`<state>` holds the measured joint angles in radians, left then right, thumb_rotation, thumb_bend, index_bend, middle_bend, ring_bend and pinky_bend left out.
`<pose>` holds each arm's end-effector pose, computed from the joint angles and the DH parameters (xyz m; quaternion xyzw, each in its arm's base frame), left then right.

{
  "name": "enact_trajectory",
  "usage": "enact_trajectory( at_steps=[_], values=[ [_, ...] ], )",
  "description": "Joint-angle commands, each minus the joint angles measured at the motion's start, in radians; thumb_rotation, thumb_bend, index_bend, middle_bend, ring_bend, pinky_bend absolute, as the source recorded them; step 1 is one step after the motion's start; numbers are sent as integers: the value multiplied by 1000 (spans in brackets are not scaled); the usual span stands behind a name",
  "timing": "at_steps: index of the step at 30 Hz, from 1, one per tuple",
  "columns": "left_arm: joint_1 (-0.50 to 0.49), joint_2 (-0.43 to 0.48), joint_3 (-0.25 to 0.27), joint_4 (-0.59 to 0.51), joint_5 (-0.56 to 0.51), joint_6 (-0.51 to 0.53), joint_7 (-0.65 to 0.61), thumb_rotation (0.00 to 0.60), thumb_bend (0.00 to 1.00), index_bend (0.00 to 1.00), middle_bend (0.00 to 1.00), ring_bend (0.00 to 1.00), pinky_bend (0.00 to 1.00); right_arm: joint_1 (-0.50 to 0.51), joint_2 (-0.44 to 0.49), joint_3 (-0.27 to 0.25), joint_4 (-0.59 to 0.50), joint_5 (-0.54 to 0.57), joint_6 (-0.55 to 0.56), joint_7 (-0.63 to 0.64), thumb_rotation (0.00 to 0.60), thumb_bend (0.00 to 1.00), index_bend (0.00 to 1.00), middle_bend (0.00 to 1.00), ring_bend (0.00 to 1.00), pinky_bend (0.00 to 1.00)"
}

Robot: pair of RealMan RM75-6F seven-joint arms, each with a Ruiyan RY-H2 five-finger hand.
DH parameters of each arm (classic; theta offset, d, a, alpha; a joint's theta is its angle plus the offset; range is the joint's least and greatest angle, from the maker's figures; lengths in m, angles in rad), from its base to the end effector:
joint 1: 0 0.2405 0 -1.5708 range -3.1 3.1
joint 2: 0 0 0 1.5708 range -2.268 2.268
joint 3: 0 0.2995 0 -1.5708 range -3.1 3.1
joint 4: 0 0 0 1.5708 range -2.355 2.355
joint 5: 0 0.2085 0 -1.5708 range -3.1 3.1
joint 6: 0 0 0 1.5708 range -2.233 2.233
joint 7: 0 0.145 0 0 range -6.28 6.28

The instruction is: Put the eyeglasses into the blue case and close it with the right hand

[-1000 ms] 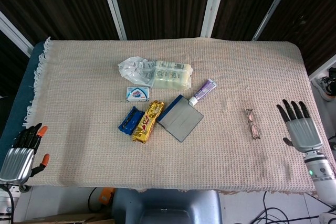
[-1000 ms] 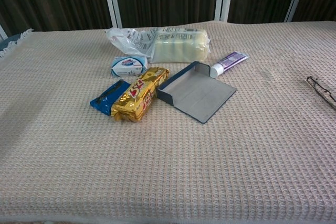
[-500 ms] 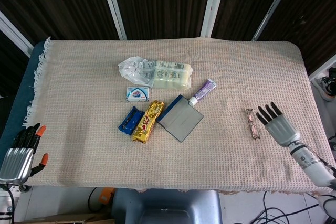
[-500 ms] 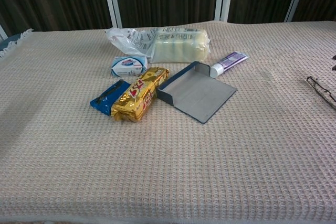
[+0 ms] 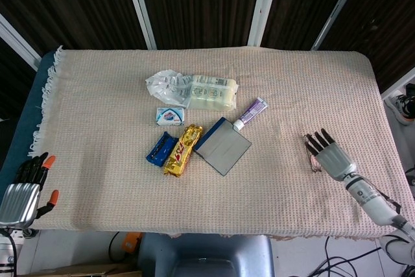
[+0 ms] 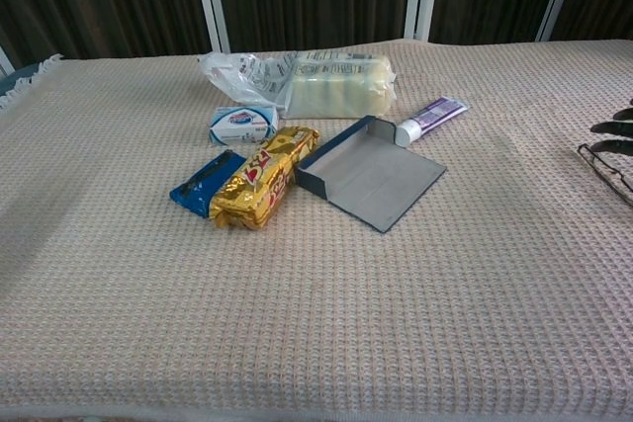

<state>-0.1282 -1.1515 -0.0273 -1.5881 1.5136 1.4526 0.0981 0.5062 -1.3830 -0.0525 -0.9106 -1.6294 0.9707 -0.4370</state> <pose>-0.3456 0.1956 0.1617 -0.6338 -0.3593 -0.3617 0.5817 -0.3928 -0.3402 0.0932 0.8508 -0.0443 0.0491 0.5213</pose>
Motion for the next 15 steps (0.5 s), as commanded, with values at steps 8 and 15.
enact_trajectory(
  at_steps=[8,15],
  values=[
    [1,1,0,-1,-2,0,-1,600,396,0,4,6,91,16,-45,-19,50,-23,9,32,600,276,194,0,0,0],
    [2,3,3,-2,4,3,0,600,397,0,4,9,90,24,-56,-17,41,-15,2,18,600,275,219,0,0,0]
  ],
)
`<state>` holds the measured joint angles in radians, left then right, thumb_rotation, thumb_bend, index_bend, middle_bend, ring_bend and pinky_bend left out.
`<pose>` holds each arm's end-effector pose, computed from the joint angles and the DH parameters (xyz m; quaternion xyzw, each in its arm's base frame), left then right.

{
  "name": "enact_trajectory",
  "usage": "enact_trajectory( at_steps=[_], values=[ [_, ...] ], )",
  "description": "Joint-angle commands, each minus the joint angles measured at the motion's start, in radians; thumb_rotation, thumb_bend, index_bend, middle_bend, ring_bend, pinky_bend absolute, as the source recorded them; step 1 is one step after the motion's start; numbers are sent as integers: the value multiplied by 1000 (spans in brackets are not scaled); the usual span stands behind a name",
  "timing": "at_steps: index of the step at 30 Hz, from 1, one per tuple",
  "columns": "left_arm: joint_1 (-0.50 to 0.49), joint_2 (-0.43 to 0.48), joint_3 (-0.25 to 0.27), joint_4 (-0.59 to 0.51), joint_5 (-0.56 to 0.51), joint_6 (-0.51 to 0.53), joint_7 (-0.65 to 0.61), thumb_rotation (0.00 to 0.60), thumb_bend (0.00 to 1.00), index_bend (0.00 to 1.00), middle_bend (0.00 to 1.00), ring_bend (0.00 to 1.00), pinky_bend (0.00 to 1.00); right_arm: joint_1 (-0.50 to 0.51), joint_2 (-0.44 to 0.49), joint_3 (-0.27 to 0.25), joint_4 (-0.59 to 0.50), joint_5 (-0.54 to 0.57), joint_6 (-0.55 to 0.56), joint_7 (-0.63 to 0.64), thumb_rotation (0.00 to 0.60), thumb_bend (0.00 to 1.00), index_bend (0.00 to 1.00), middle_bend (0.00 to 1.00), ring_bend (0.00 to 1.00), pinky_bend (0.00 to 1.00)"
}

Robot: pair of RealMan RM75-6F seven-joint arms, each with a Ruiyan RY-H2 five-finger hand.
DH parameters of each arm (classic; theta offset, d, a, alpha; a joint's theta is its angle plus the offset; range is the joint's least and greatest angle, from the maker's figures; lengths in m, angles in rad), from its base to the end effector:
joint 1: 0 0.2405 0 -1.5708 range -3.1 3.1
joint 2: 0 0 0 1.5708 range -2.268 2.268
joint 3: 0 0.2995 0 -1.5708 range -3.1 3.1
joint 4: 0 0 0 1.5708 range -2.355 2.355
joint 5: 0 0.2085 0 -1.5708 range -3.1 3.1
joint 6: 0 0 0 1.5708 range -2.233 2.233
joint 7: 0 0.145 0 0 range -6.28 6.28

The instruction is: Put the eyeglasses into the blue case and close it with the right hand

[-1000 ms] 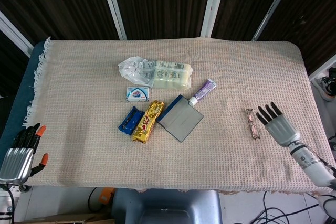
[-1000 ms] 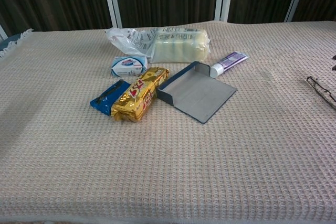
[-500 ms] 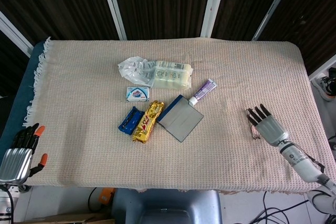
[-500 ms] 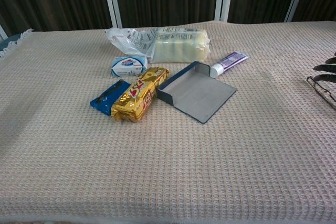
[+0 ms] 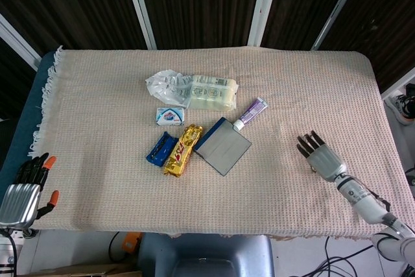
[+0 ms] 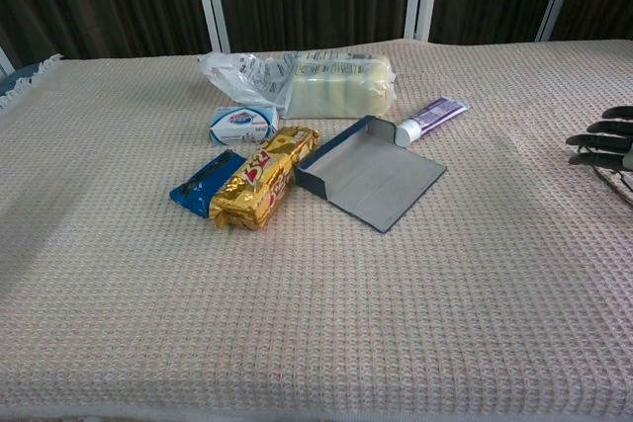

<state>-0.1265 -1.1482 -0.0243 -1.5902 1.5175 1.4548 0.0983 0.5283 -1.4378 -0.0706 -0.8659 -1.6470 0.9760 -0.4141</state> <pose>-0.3454 0.1944 0.1624 -0.6350 -0.3586 -0.3612 0.5811 -0.3858 -0.3450 0.0718 0.8589 -0.0379 0.0625 0.5069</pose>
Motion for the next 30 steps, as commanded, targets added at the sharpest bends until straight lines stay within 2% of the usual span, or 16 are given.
enact_trajectory(
  at_steps=[1,21,30],
  values=[
    [1,1,0,0,1,1,-1,600,398,0,4,9,90,3,-2,1,-7,4,-5,-9,600,277,222,0,0,0],
    [5,6,2,-2,6,9,-3,600,401,0,5,13,90,28,-22,20,-65,34,-23,-78,600,290,246,0,0,0],
    [5,9,1,-3,4,8,-6,600,399,0,6,14,90,61,-47,53,-110,66,-50,-116,600,289,246,0,0,0]
  ],
)
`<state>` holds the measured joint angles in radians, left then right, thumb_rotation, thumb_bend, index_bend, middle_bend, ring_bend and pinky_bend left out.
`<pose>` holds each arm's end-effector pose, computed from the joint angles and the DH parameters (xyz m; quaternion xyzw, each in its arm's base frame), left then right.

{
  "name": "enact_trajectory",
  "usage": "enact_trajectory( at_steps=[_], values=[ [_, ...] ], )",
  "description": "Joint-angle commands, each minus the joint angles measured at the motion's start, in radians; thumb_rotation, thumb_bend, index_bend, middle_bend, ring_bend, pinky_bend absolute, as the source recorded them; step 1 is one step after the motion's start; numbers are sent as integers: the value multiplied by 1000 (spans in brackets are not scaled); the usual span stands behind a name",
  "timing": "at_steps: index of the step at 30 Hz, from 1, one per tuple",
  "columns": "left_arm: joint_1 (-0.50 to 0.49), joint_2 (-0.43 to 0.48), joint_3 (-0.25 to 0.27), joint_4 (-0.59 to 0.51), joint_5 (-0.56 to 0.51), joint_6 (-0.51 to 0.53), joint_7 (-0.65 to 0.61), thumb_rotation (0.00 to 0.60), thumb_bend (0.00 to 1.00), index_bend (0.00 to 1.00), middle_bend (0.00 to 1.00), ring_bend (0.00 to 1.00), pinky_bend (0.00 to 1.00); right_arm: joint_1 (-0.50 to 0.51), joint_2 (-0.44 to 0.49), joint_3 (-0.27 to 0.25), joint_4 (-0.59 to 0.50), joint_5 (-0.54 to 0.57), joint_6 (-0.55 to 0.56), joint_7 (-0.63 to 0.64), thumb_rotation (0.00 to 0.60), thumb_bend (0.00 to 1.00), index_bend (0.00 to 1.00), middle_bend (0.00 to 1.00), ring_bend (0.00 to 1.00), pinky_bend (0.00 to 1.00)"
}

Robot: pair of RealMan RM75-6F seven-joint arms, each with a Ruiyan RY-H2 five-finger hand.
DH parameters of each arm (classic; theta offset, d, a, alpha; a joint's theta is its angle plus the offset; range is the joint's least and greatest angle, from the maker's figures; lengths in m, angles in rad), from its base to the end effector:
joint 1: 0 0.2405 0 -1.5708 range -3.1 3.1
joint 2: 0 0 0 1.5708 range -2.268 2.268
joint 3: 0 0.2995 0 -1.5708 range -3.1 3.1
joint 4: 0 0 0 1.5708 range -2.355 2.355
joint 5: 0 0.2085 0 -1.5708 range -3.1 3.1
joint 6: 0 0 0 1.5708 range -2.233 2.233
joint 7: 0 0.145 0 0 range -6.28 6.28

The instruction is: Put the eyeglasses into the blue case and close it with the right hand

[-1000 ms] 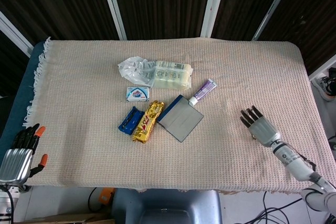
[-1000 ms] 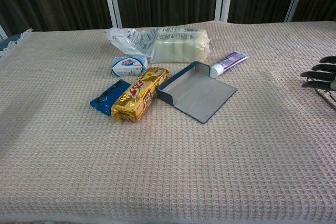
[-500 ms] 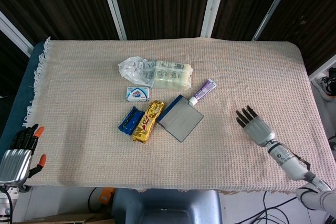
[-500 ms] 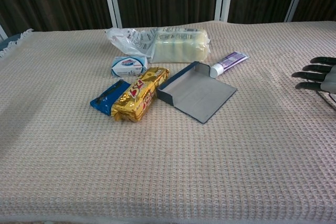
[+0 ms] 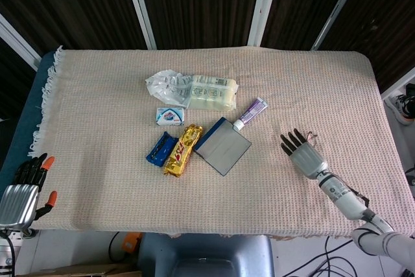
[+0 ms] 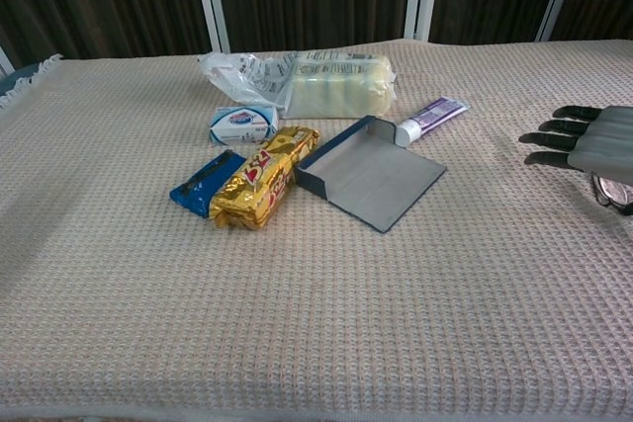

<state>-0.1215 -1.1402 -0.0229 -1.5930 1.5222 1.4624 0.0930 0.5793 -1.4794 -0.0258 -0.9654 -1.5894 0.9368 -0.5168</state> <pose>-0.3455 0.1924 0.1656 -0.6340 -0.3574 -0.3625 0.5822 -0.3460 -0.3584 0.0377 0.8607 -0.0387 0.0943 0.4989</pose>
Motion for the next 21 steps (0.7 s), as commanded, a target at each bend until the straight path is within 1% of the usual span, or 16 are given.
enact_trajectory(
  at_steps=[1,6,10,12,16,21],
  values=[
    [0,1,-1,0,-1,1,-2,600,399,0,6,14,90,15,-8,12,-13,12,-17,-20,600,289,246,0,0,0],
    [1,2,-1,0,-1,1,-4,600,399,0,6,14,90,24,-13,19,-18,22,-28,-31,600,290,245,0,0,0],
    [1,4,-1,0,-3,1,-6,600,401,0,9,16,90,49,-27,47,-21,55,-59,-46,600,289,245,0,0,0],
    [2,5,-2,1,-5,0,-8,600,400,0,10,16,90,65,-33,71,-19,81,-73,-57,600,290,245,0,0,0],
    [1,4,-3,0,-10,-3,-5,600,401,0,13,18,90,83,-38,94,-11,122,-103,-73,600,289,245,0,0,0],
    [4,3,-3,-2,-8,2,1,600,402,0,15,18,91,93,-28,97,-15,142,-113,-81,600,290,244,0,0,0]
  ],
)
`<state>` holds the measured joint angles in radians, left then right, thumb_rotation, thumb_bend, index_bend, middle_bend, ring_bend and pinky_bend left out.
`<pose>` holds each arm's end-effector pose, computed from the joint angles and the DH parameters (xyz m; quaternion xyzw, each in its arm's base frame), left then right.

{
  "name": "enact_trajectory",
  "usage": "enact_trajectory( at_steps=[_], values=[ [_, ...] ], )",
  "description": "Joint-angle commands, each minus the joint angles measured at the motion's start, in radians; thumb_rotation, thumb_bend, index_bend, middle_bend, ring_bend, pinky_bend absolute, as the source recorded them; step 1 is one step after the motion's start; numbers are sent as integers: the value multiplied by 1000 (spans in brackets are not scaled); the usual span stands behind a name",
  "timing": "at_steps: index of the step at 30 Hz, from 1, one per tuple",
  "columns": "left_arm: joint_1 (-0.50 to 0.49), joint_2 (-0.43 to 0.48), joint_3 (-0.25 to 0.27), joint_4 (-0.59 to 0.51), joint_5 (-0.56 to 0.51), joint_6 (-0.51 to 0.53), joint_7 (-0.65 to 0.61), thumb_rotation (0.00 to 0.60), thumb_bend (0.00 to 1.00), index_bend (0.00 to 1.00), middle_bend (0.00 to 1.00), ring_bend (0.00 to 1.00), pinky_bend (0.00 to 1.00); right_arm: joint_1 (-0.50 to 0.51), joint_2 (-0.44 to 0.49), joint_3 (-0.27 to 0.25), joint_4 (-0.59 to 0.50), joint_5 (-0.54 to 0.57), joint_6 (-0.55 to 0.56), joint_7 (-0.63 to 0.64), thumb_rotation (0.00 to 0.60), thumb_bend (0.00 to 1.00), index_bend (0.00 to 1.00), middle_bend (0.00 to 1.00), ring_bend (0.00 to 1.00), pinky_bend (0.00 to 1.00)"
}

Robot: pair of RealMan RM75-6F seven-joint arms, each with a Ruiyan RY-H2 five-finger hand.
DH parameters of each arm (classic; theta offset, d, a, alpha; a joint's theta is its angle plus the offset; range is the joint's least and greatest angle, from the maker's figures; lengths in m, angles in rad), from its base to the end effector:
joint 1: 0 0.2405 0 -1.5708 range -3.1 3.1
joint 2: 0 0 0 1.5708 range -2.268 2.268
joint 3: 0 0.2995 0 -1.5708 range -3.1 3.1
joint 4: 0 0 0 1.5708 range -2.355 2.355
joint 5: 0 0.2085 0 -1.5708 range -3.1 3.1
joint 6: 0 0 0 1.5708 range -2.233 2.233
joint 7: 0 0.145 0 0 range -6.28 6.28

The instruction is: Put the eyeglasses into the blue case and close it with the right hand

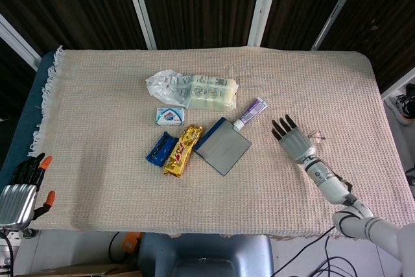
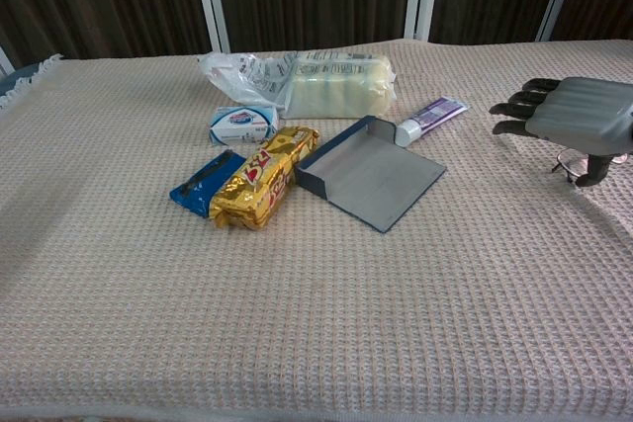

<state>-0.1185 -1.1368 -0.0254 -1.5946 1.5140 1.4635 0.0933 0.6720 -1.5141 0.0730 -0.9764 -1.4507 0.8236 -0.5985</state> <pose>-0.3468 0.1919 0.1676 -0.6306 -0.3587 -0.3607 0.5861 -0.3104 -0.4046 0.0293 0.8442 -0.0611 0.0976 0.5235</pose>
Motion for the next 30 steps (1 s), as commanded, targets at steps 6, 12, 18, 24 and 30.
enact_trajectory(
  at_steps=[6,12,18,24,30],
  values=[
    [0,-2,-1,0,-3,0,5,600,404,0,15,20,91,-9,64,-31,-34,-10,3,44,600,289,259,0,0,0],
    [1,-4,-3,-3,-7,0,13,600,405,0,15,21,90,-25,111,-66,-11,-31,13,73,600,292,289,0,0,0],
    [-2,-10,-3,-5,-7,-5,26,600,405,0,15,21,91,-27,88,-72,60,-17,-12,134,600,310,325,0,0,0],
    [-6,-16,-2,-3,-7,-12,35,600,405,0,15,22,91,-19,33,-89,148,-44,-27,304,600,337,428,0,0,0],
    [-7,-17,-3,-4,-9,-13,40,600,405,0,15,22,91,-11,0,-112,217,-93,6,404,600,361,528,14,0,0]
  ],
)
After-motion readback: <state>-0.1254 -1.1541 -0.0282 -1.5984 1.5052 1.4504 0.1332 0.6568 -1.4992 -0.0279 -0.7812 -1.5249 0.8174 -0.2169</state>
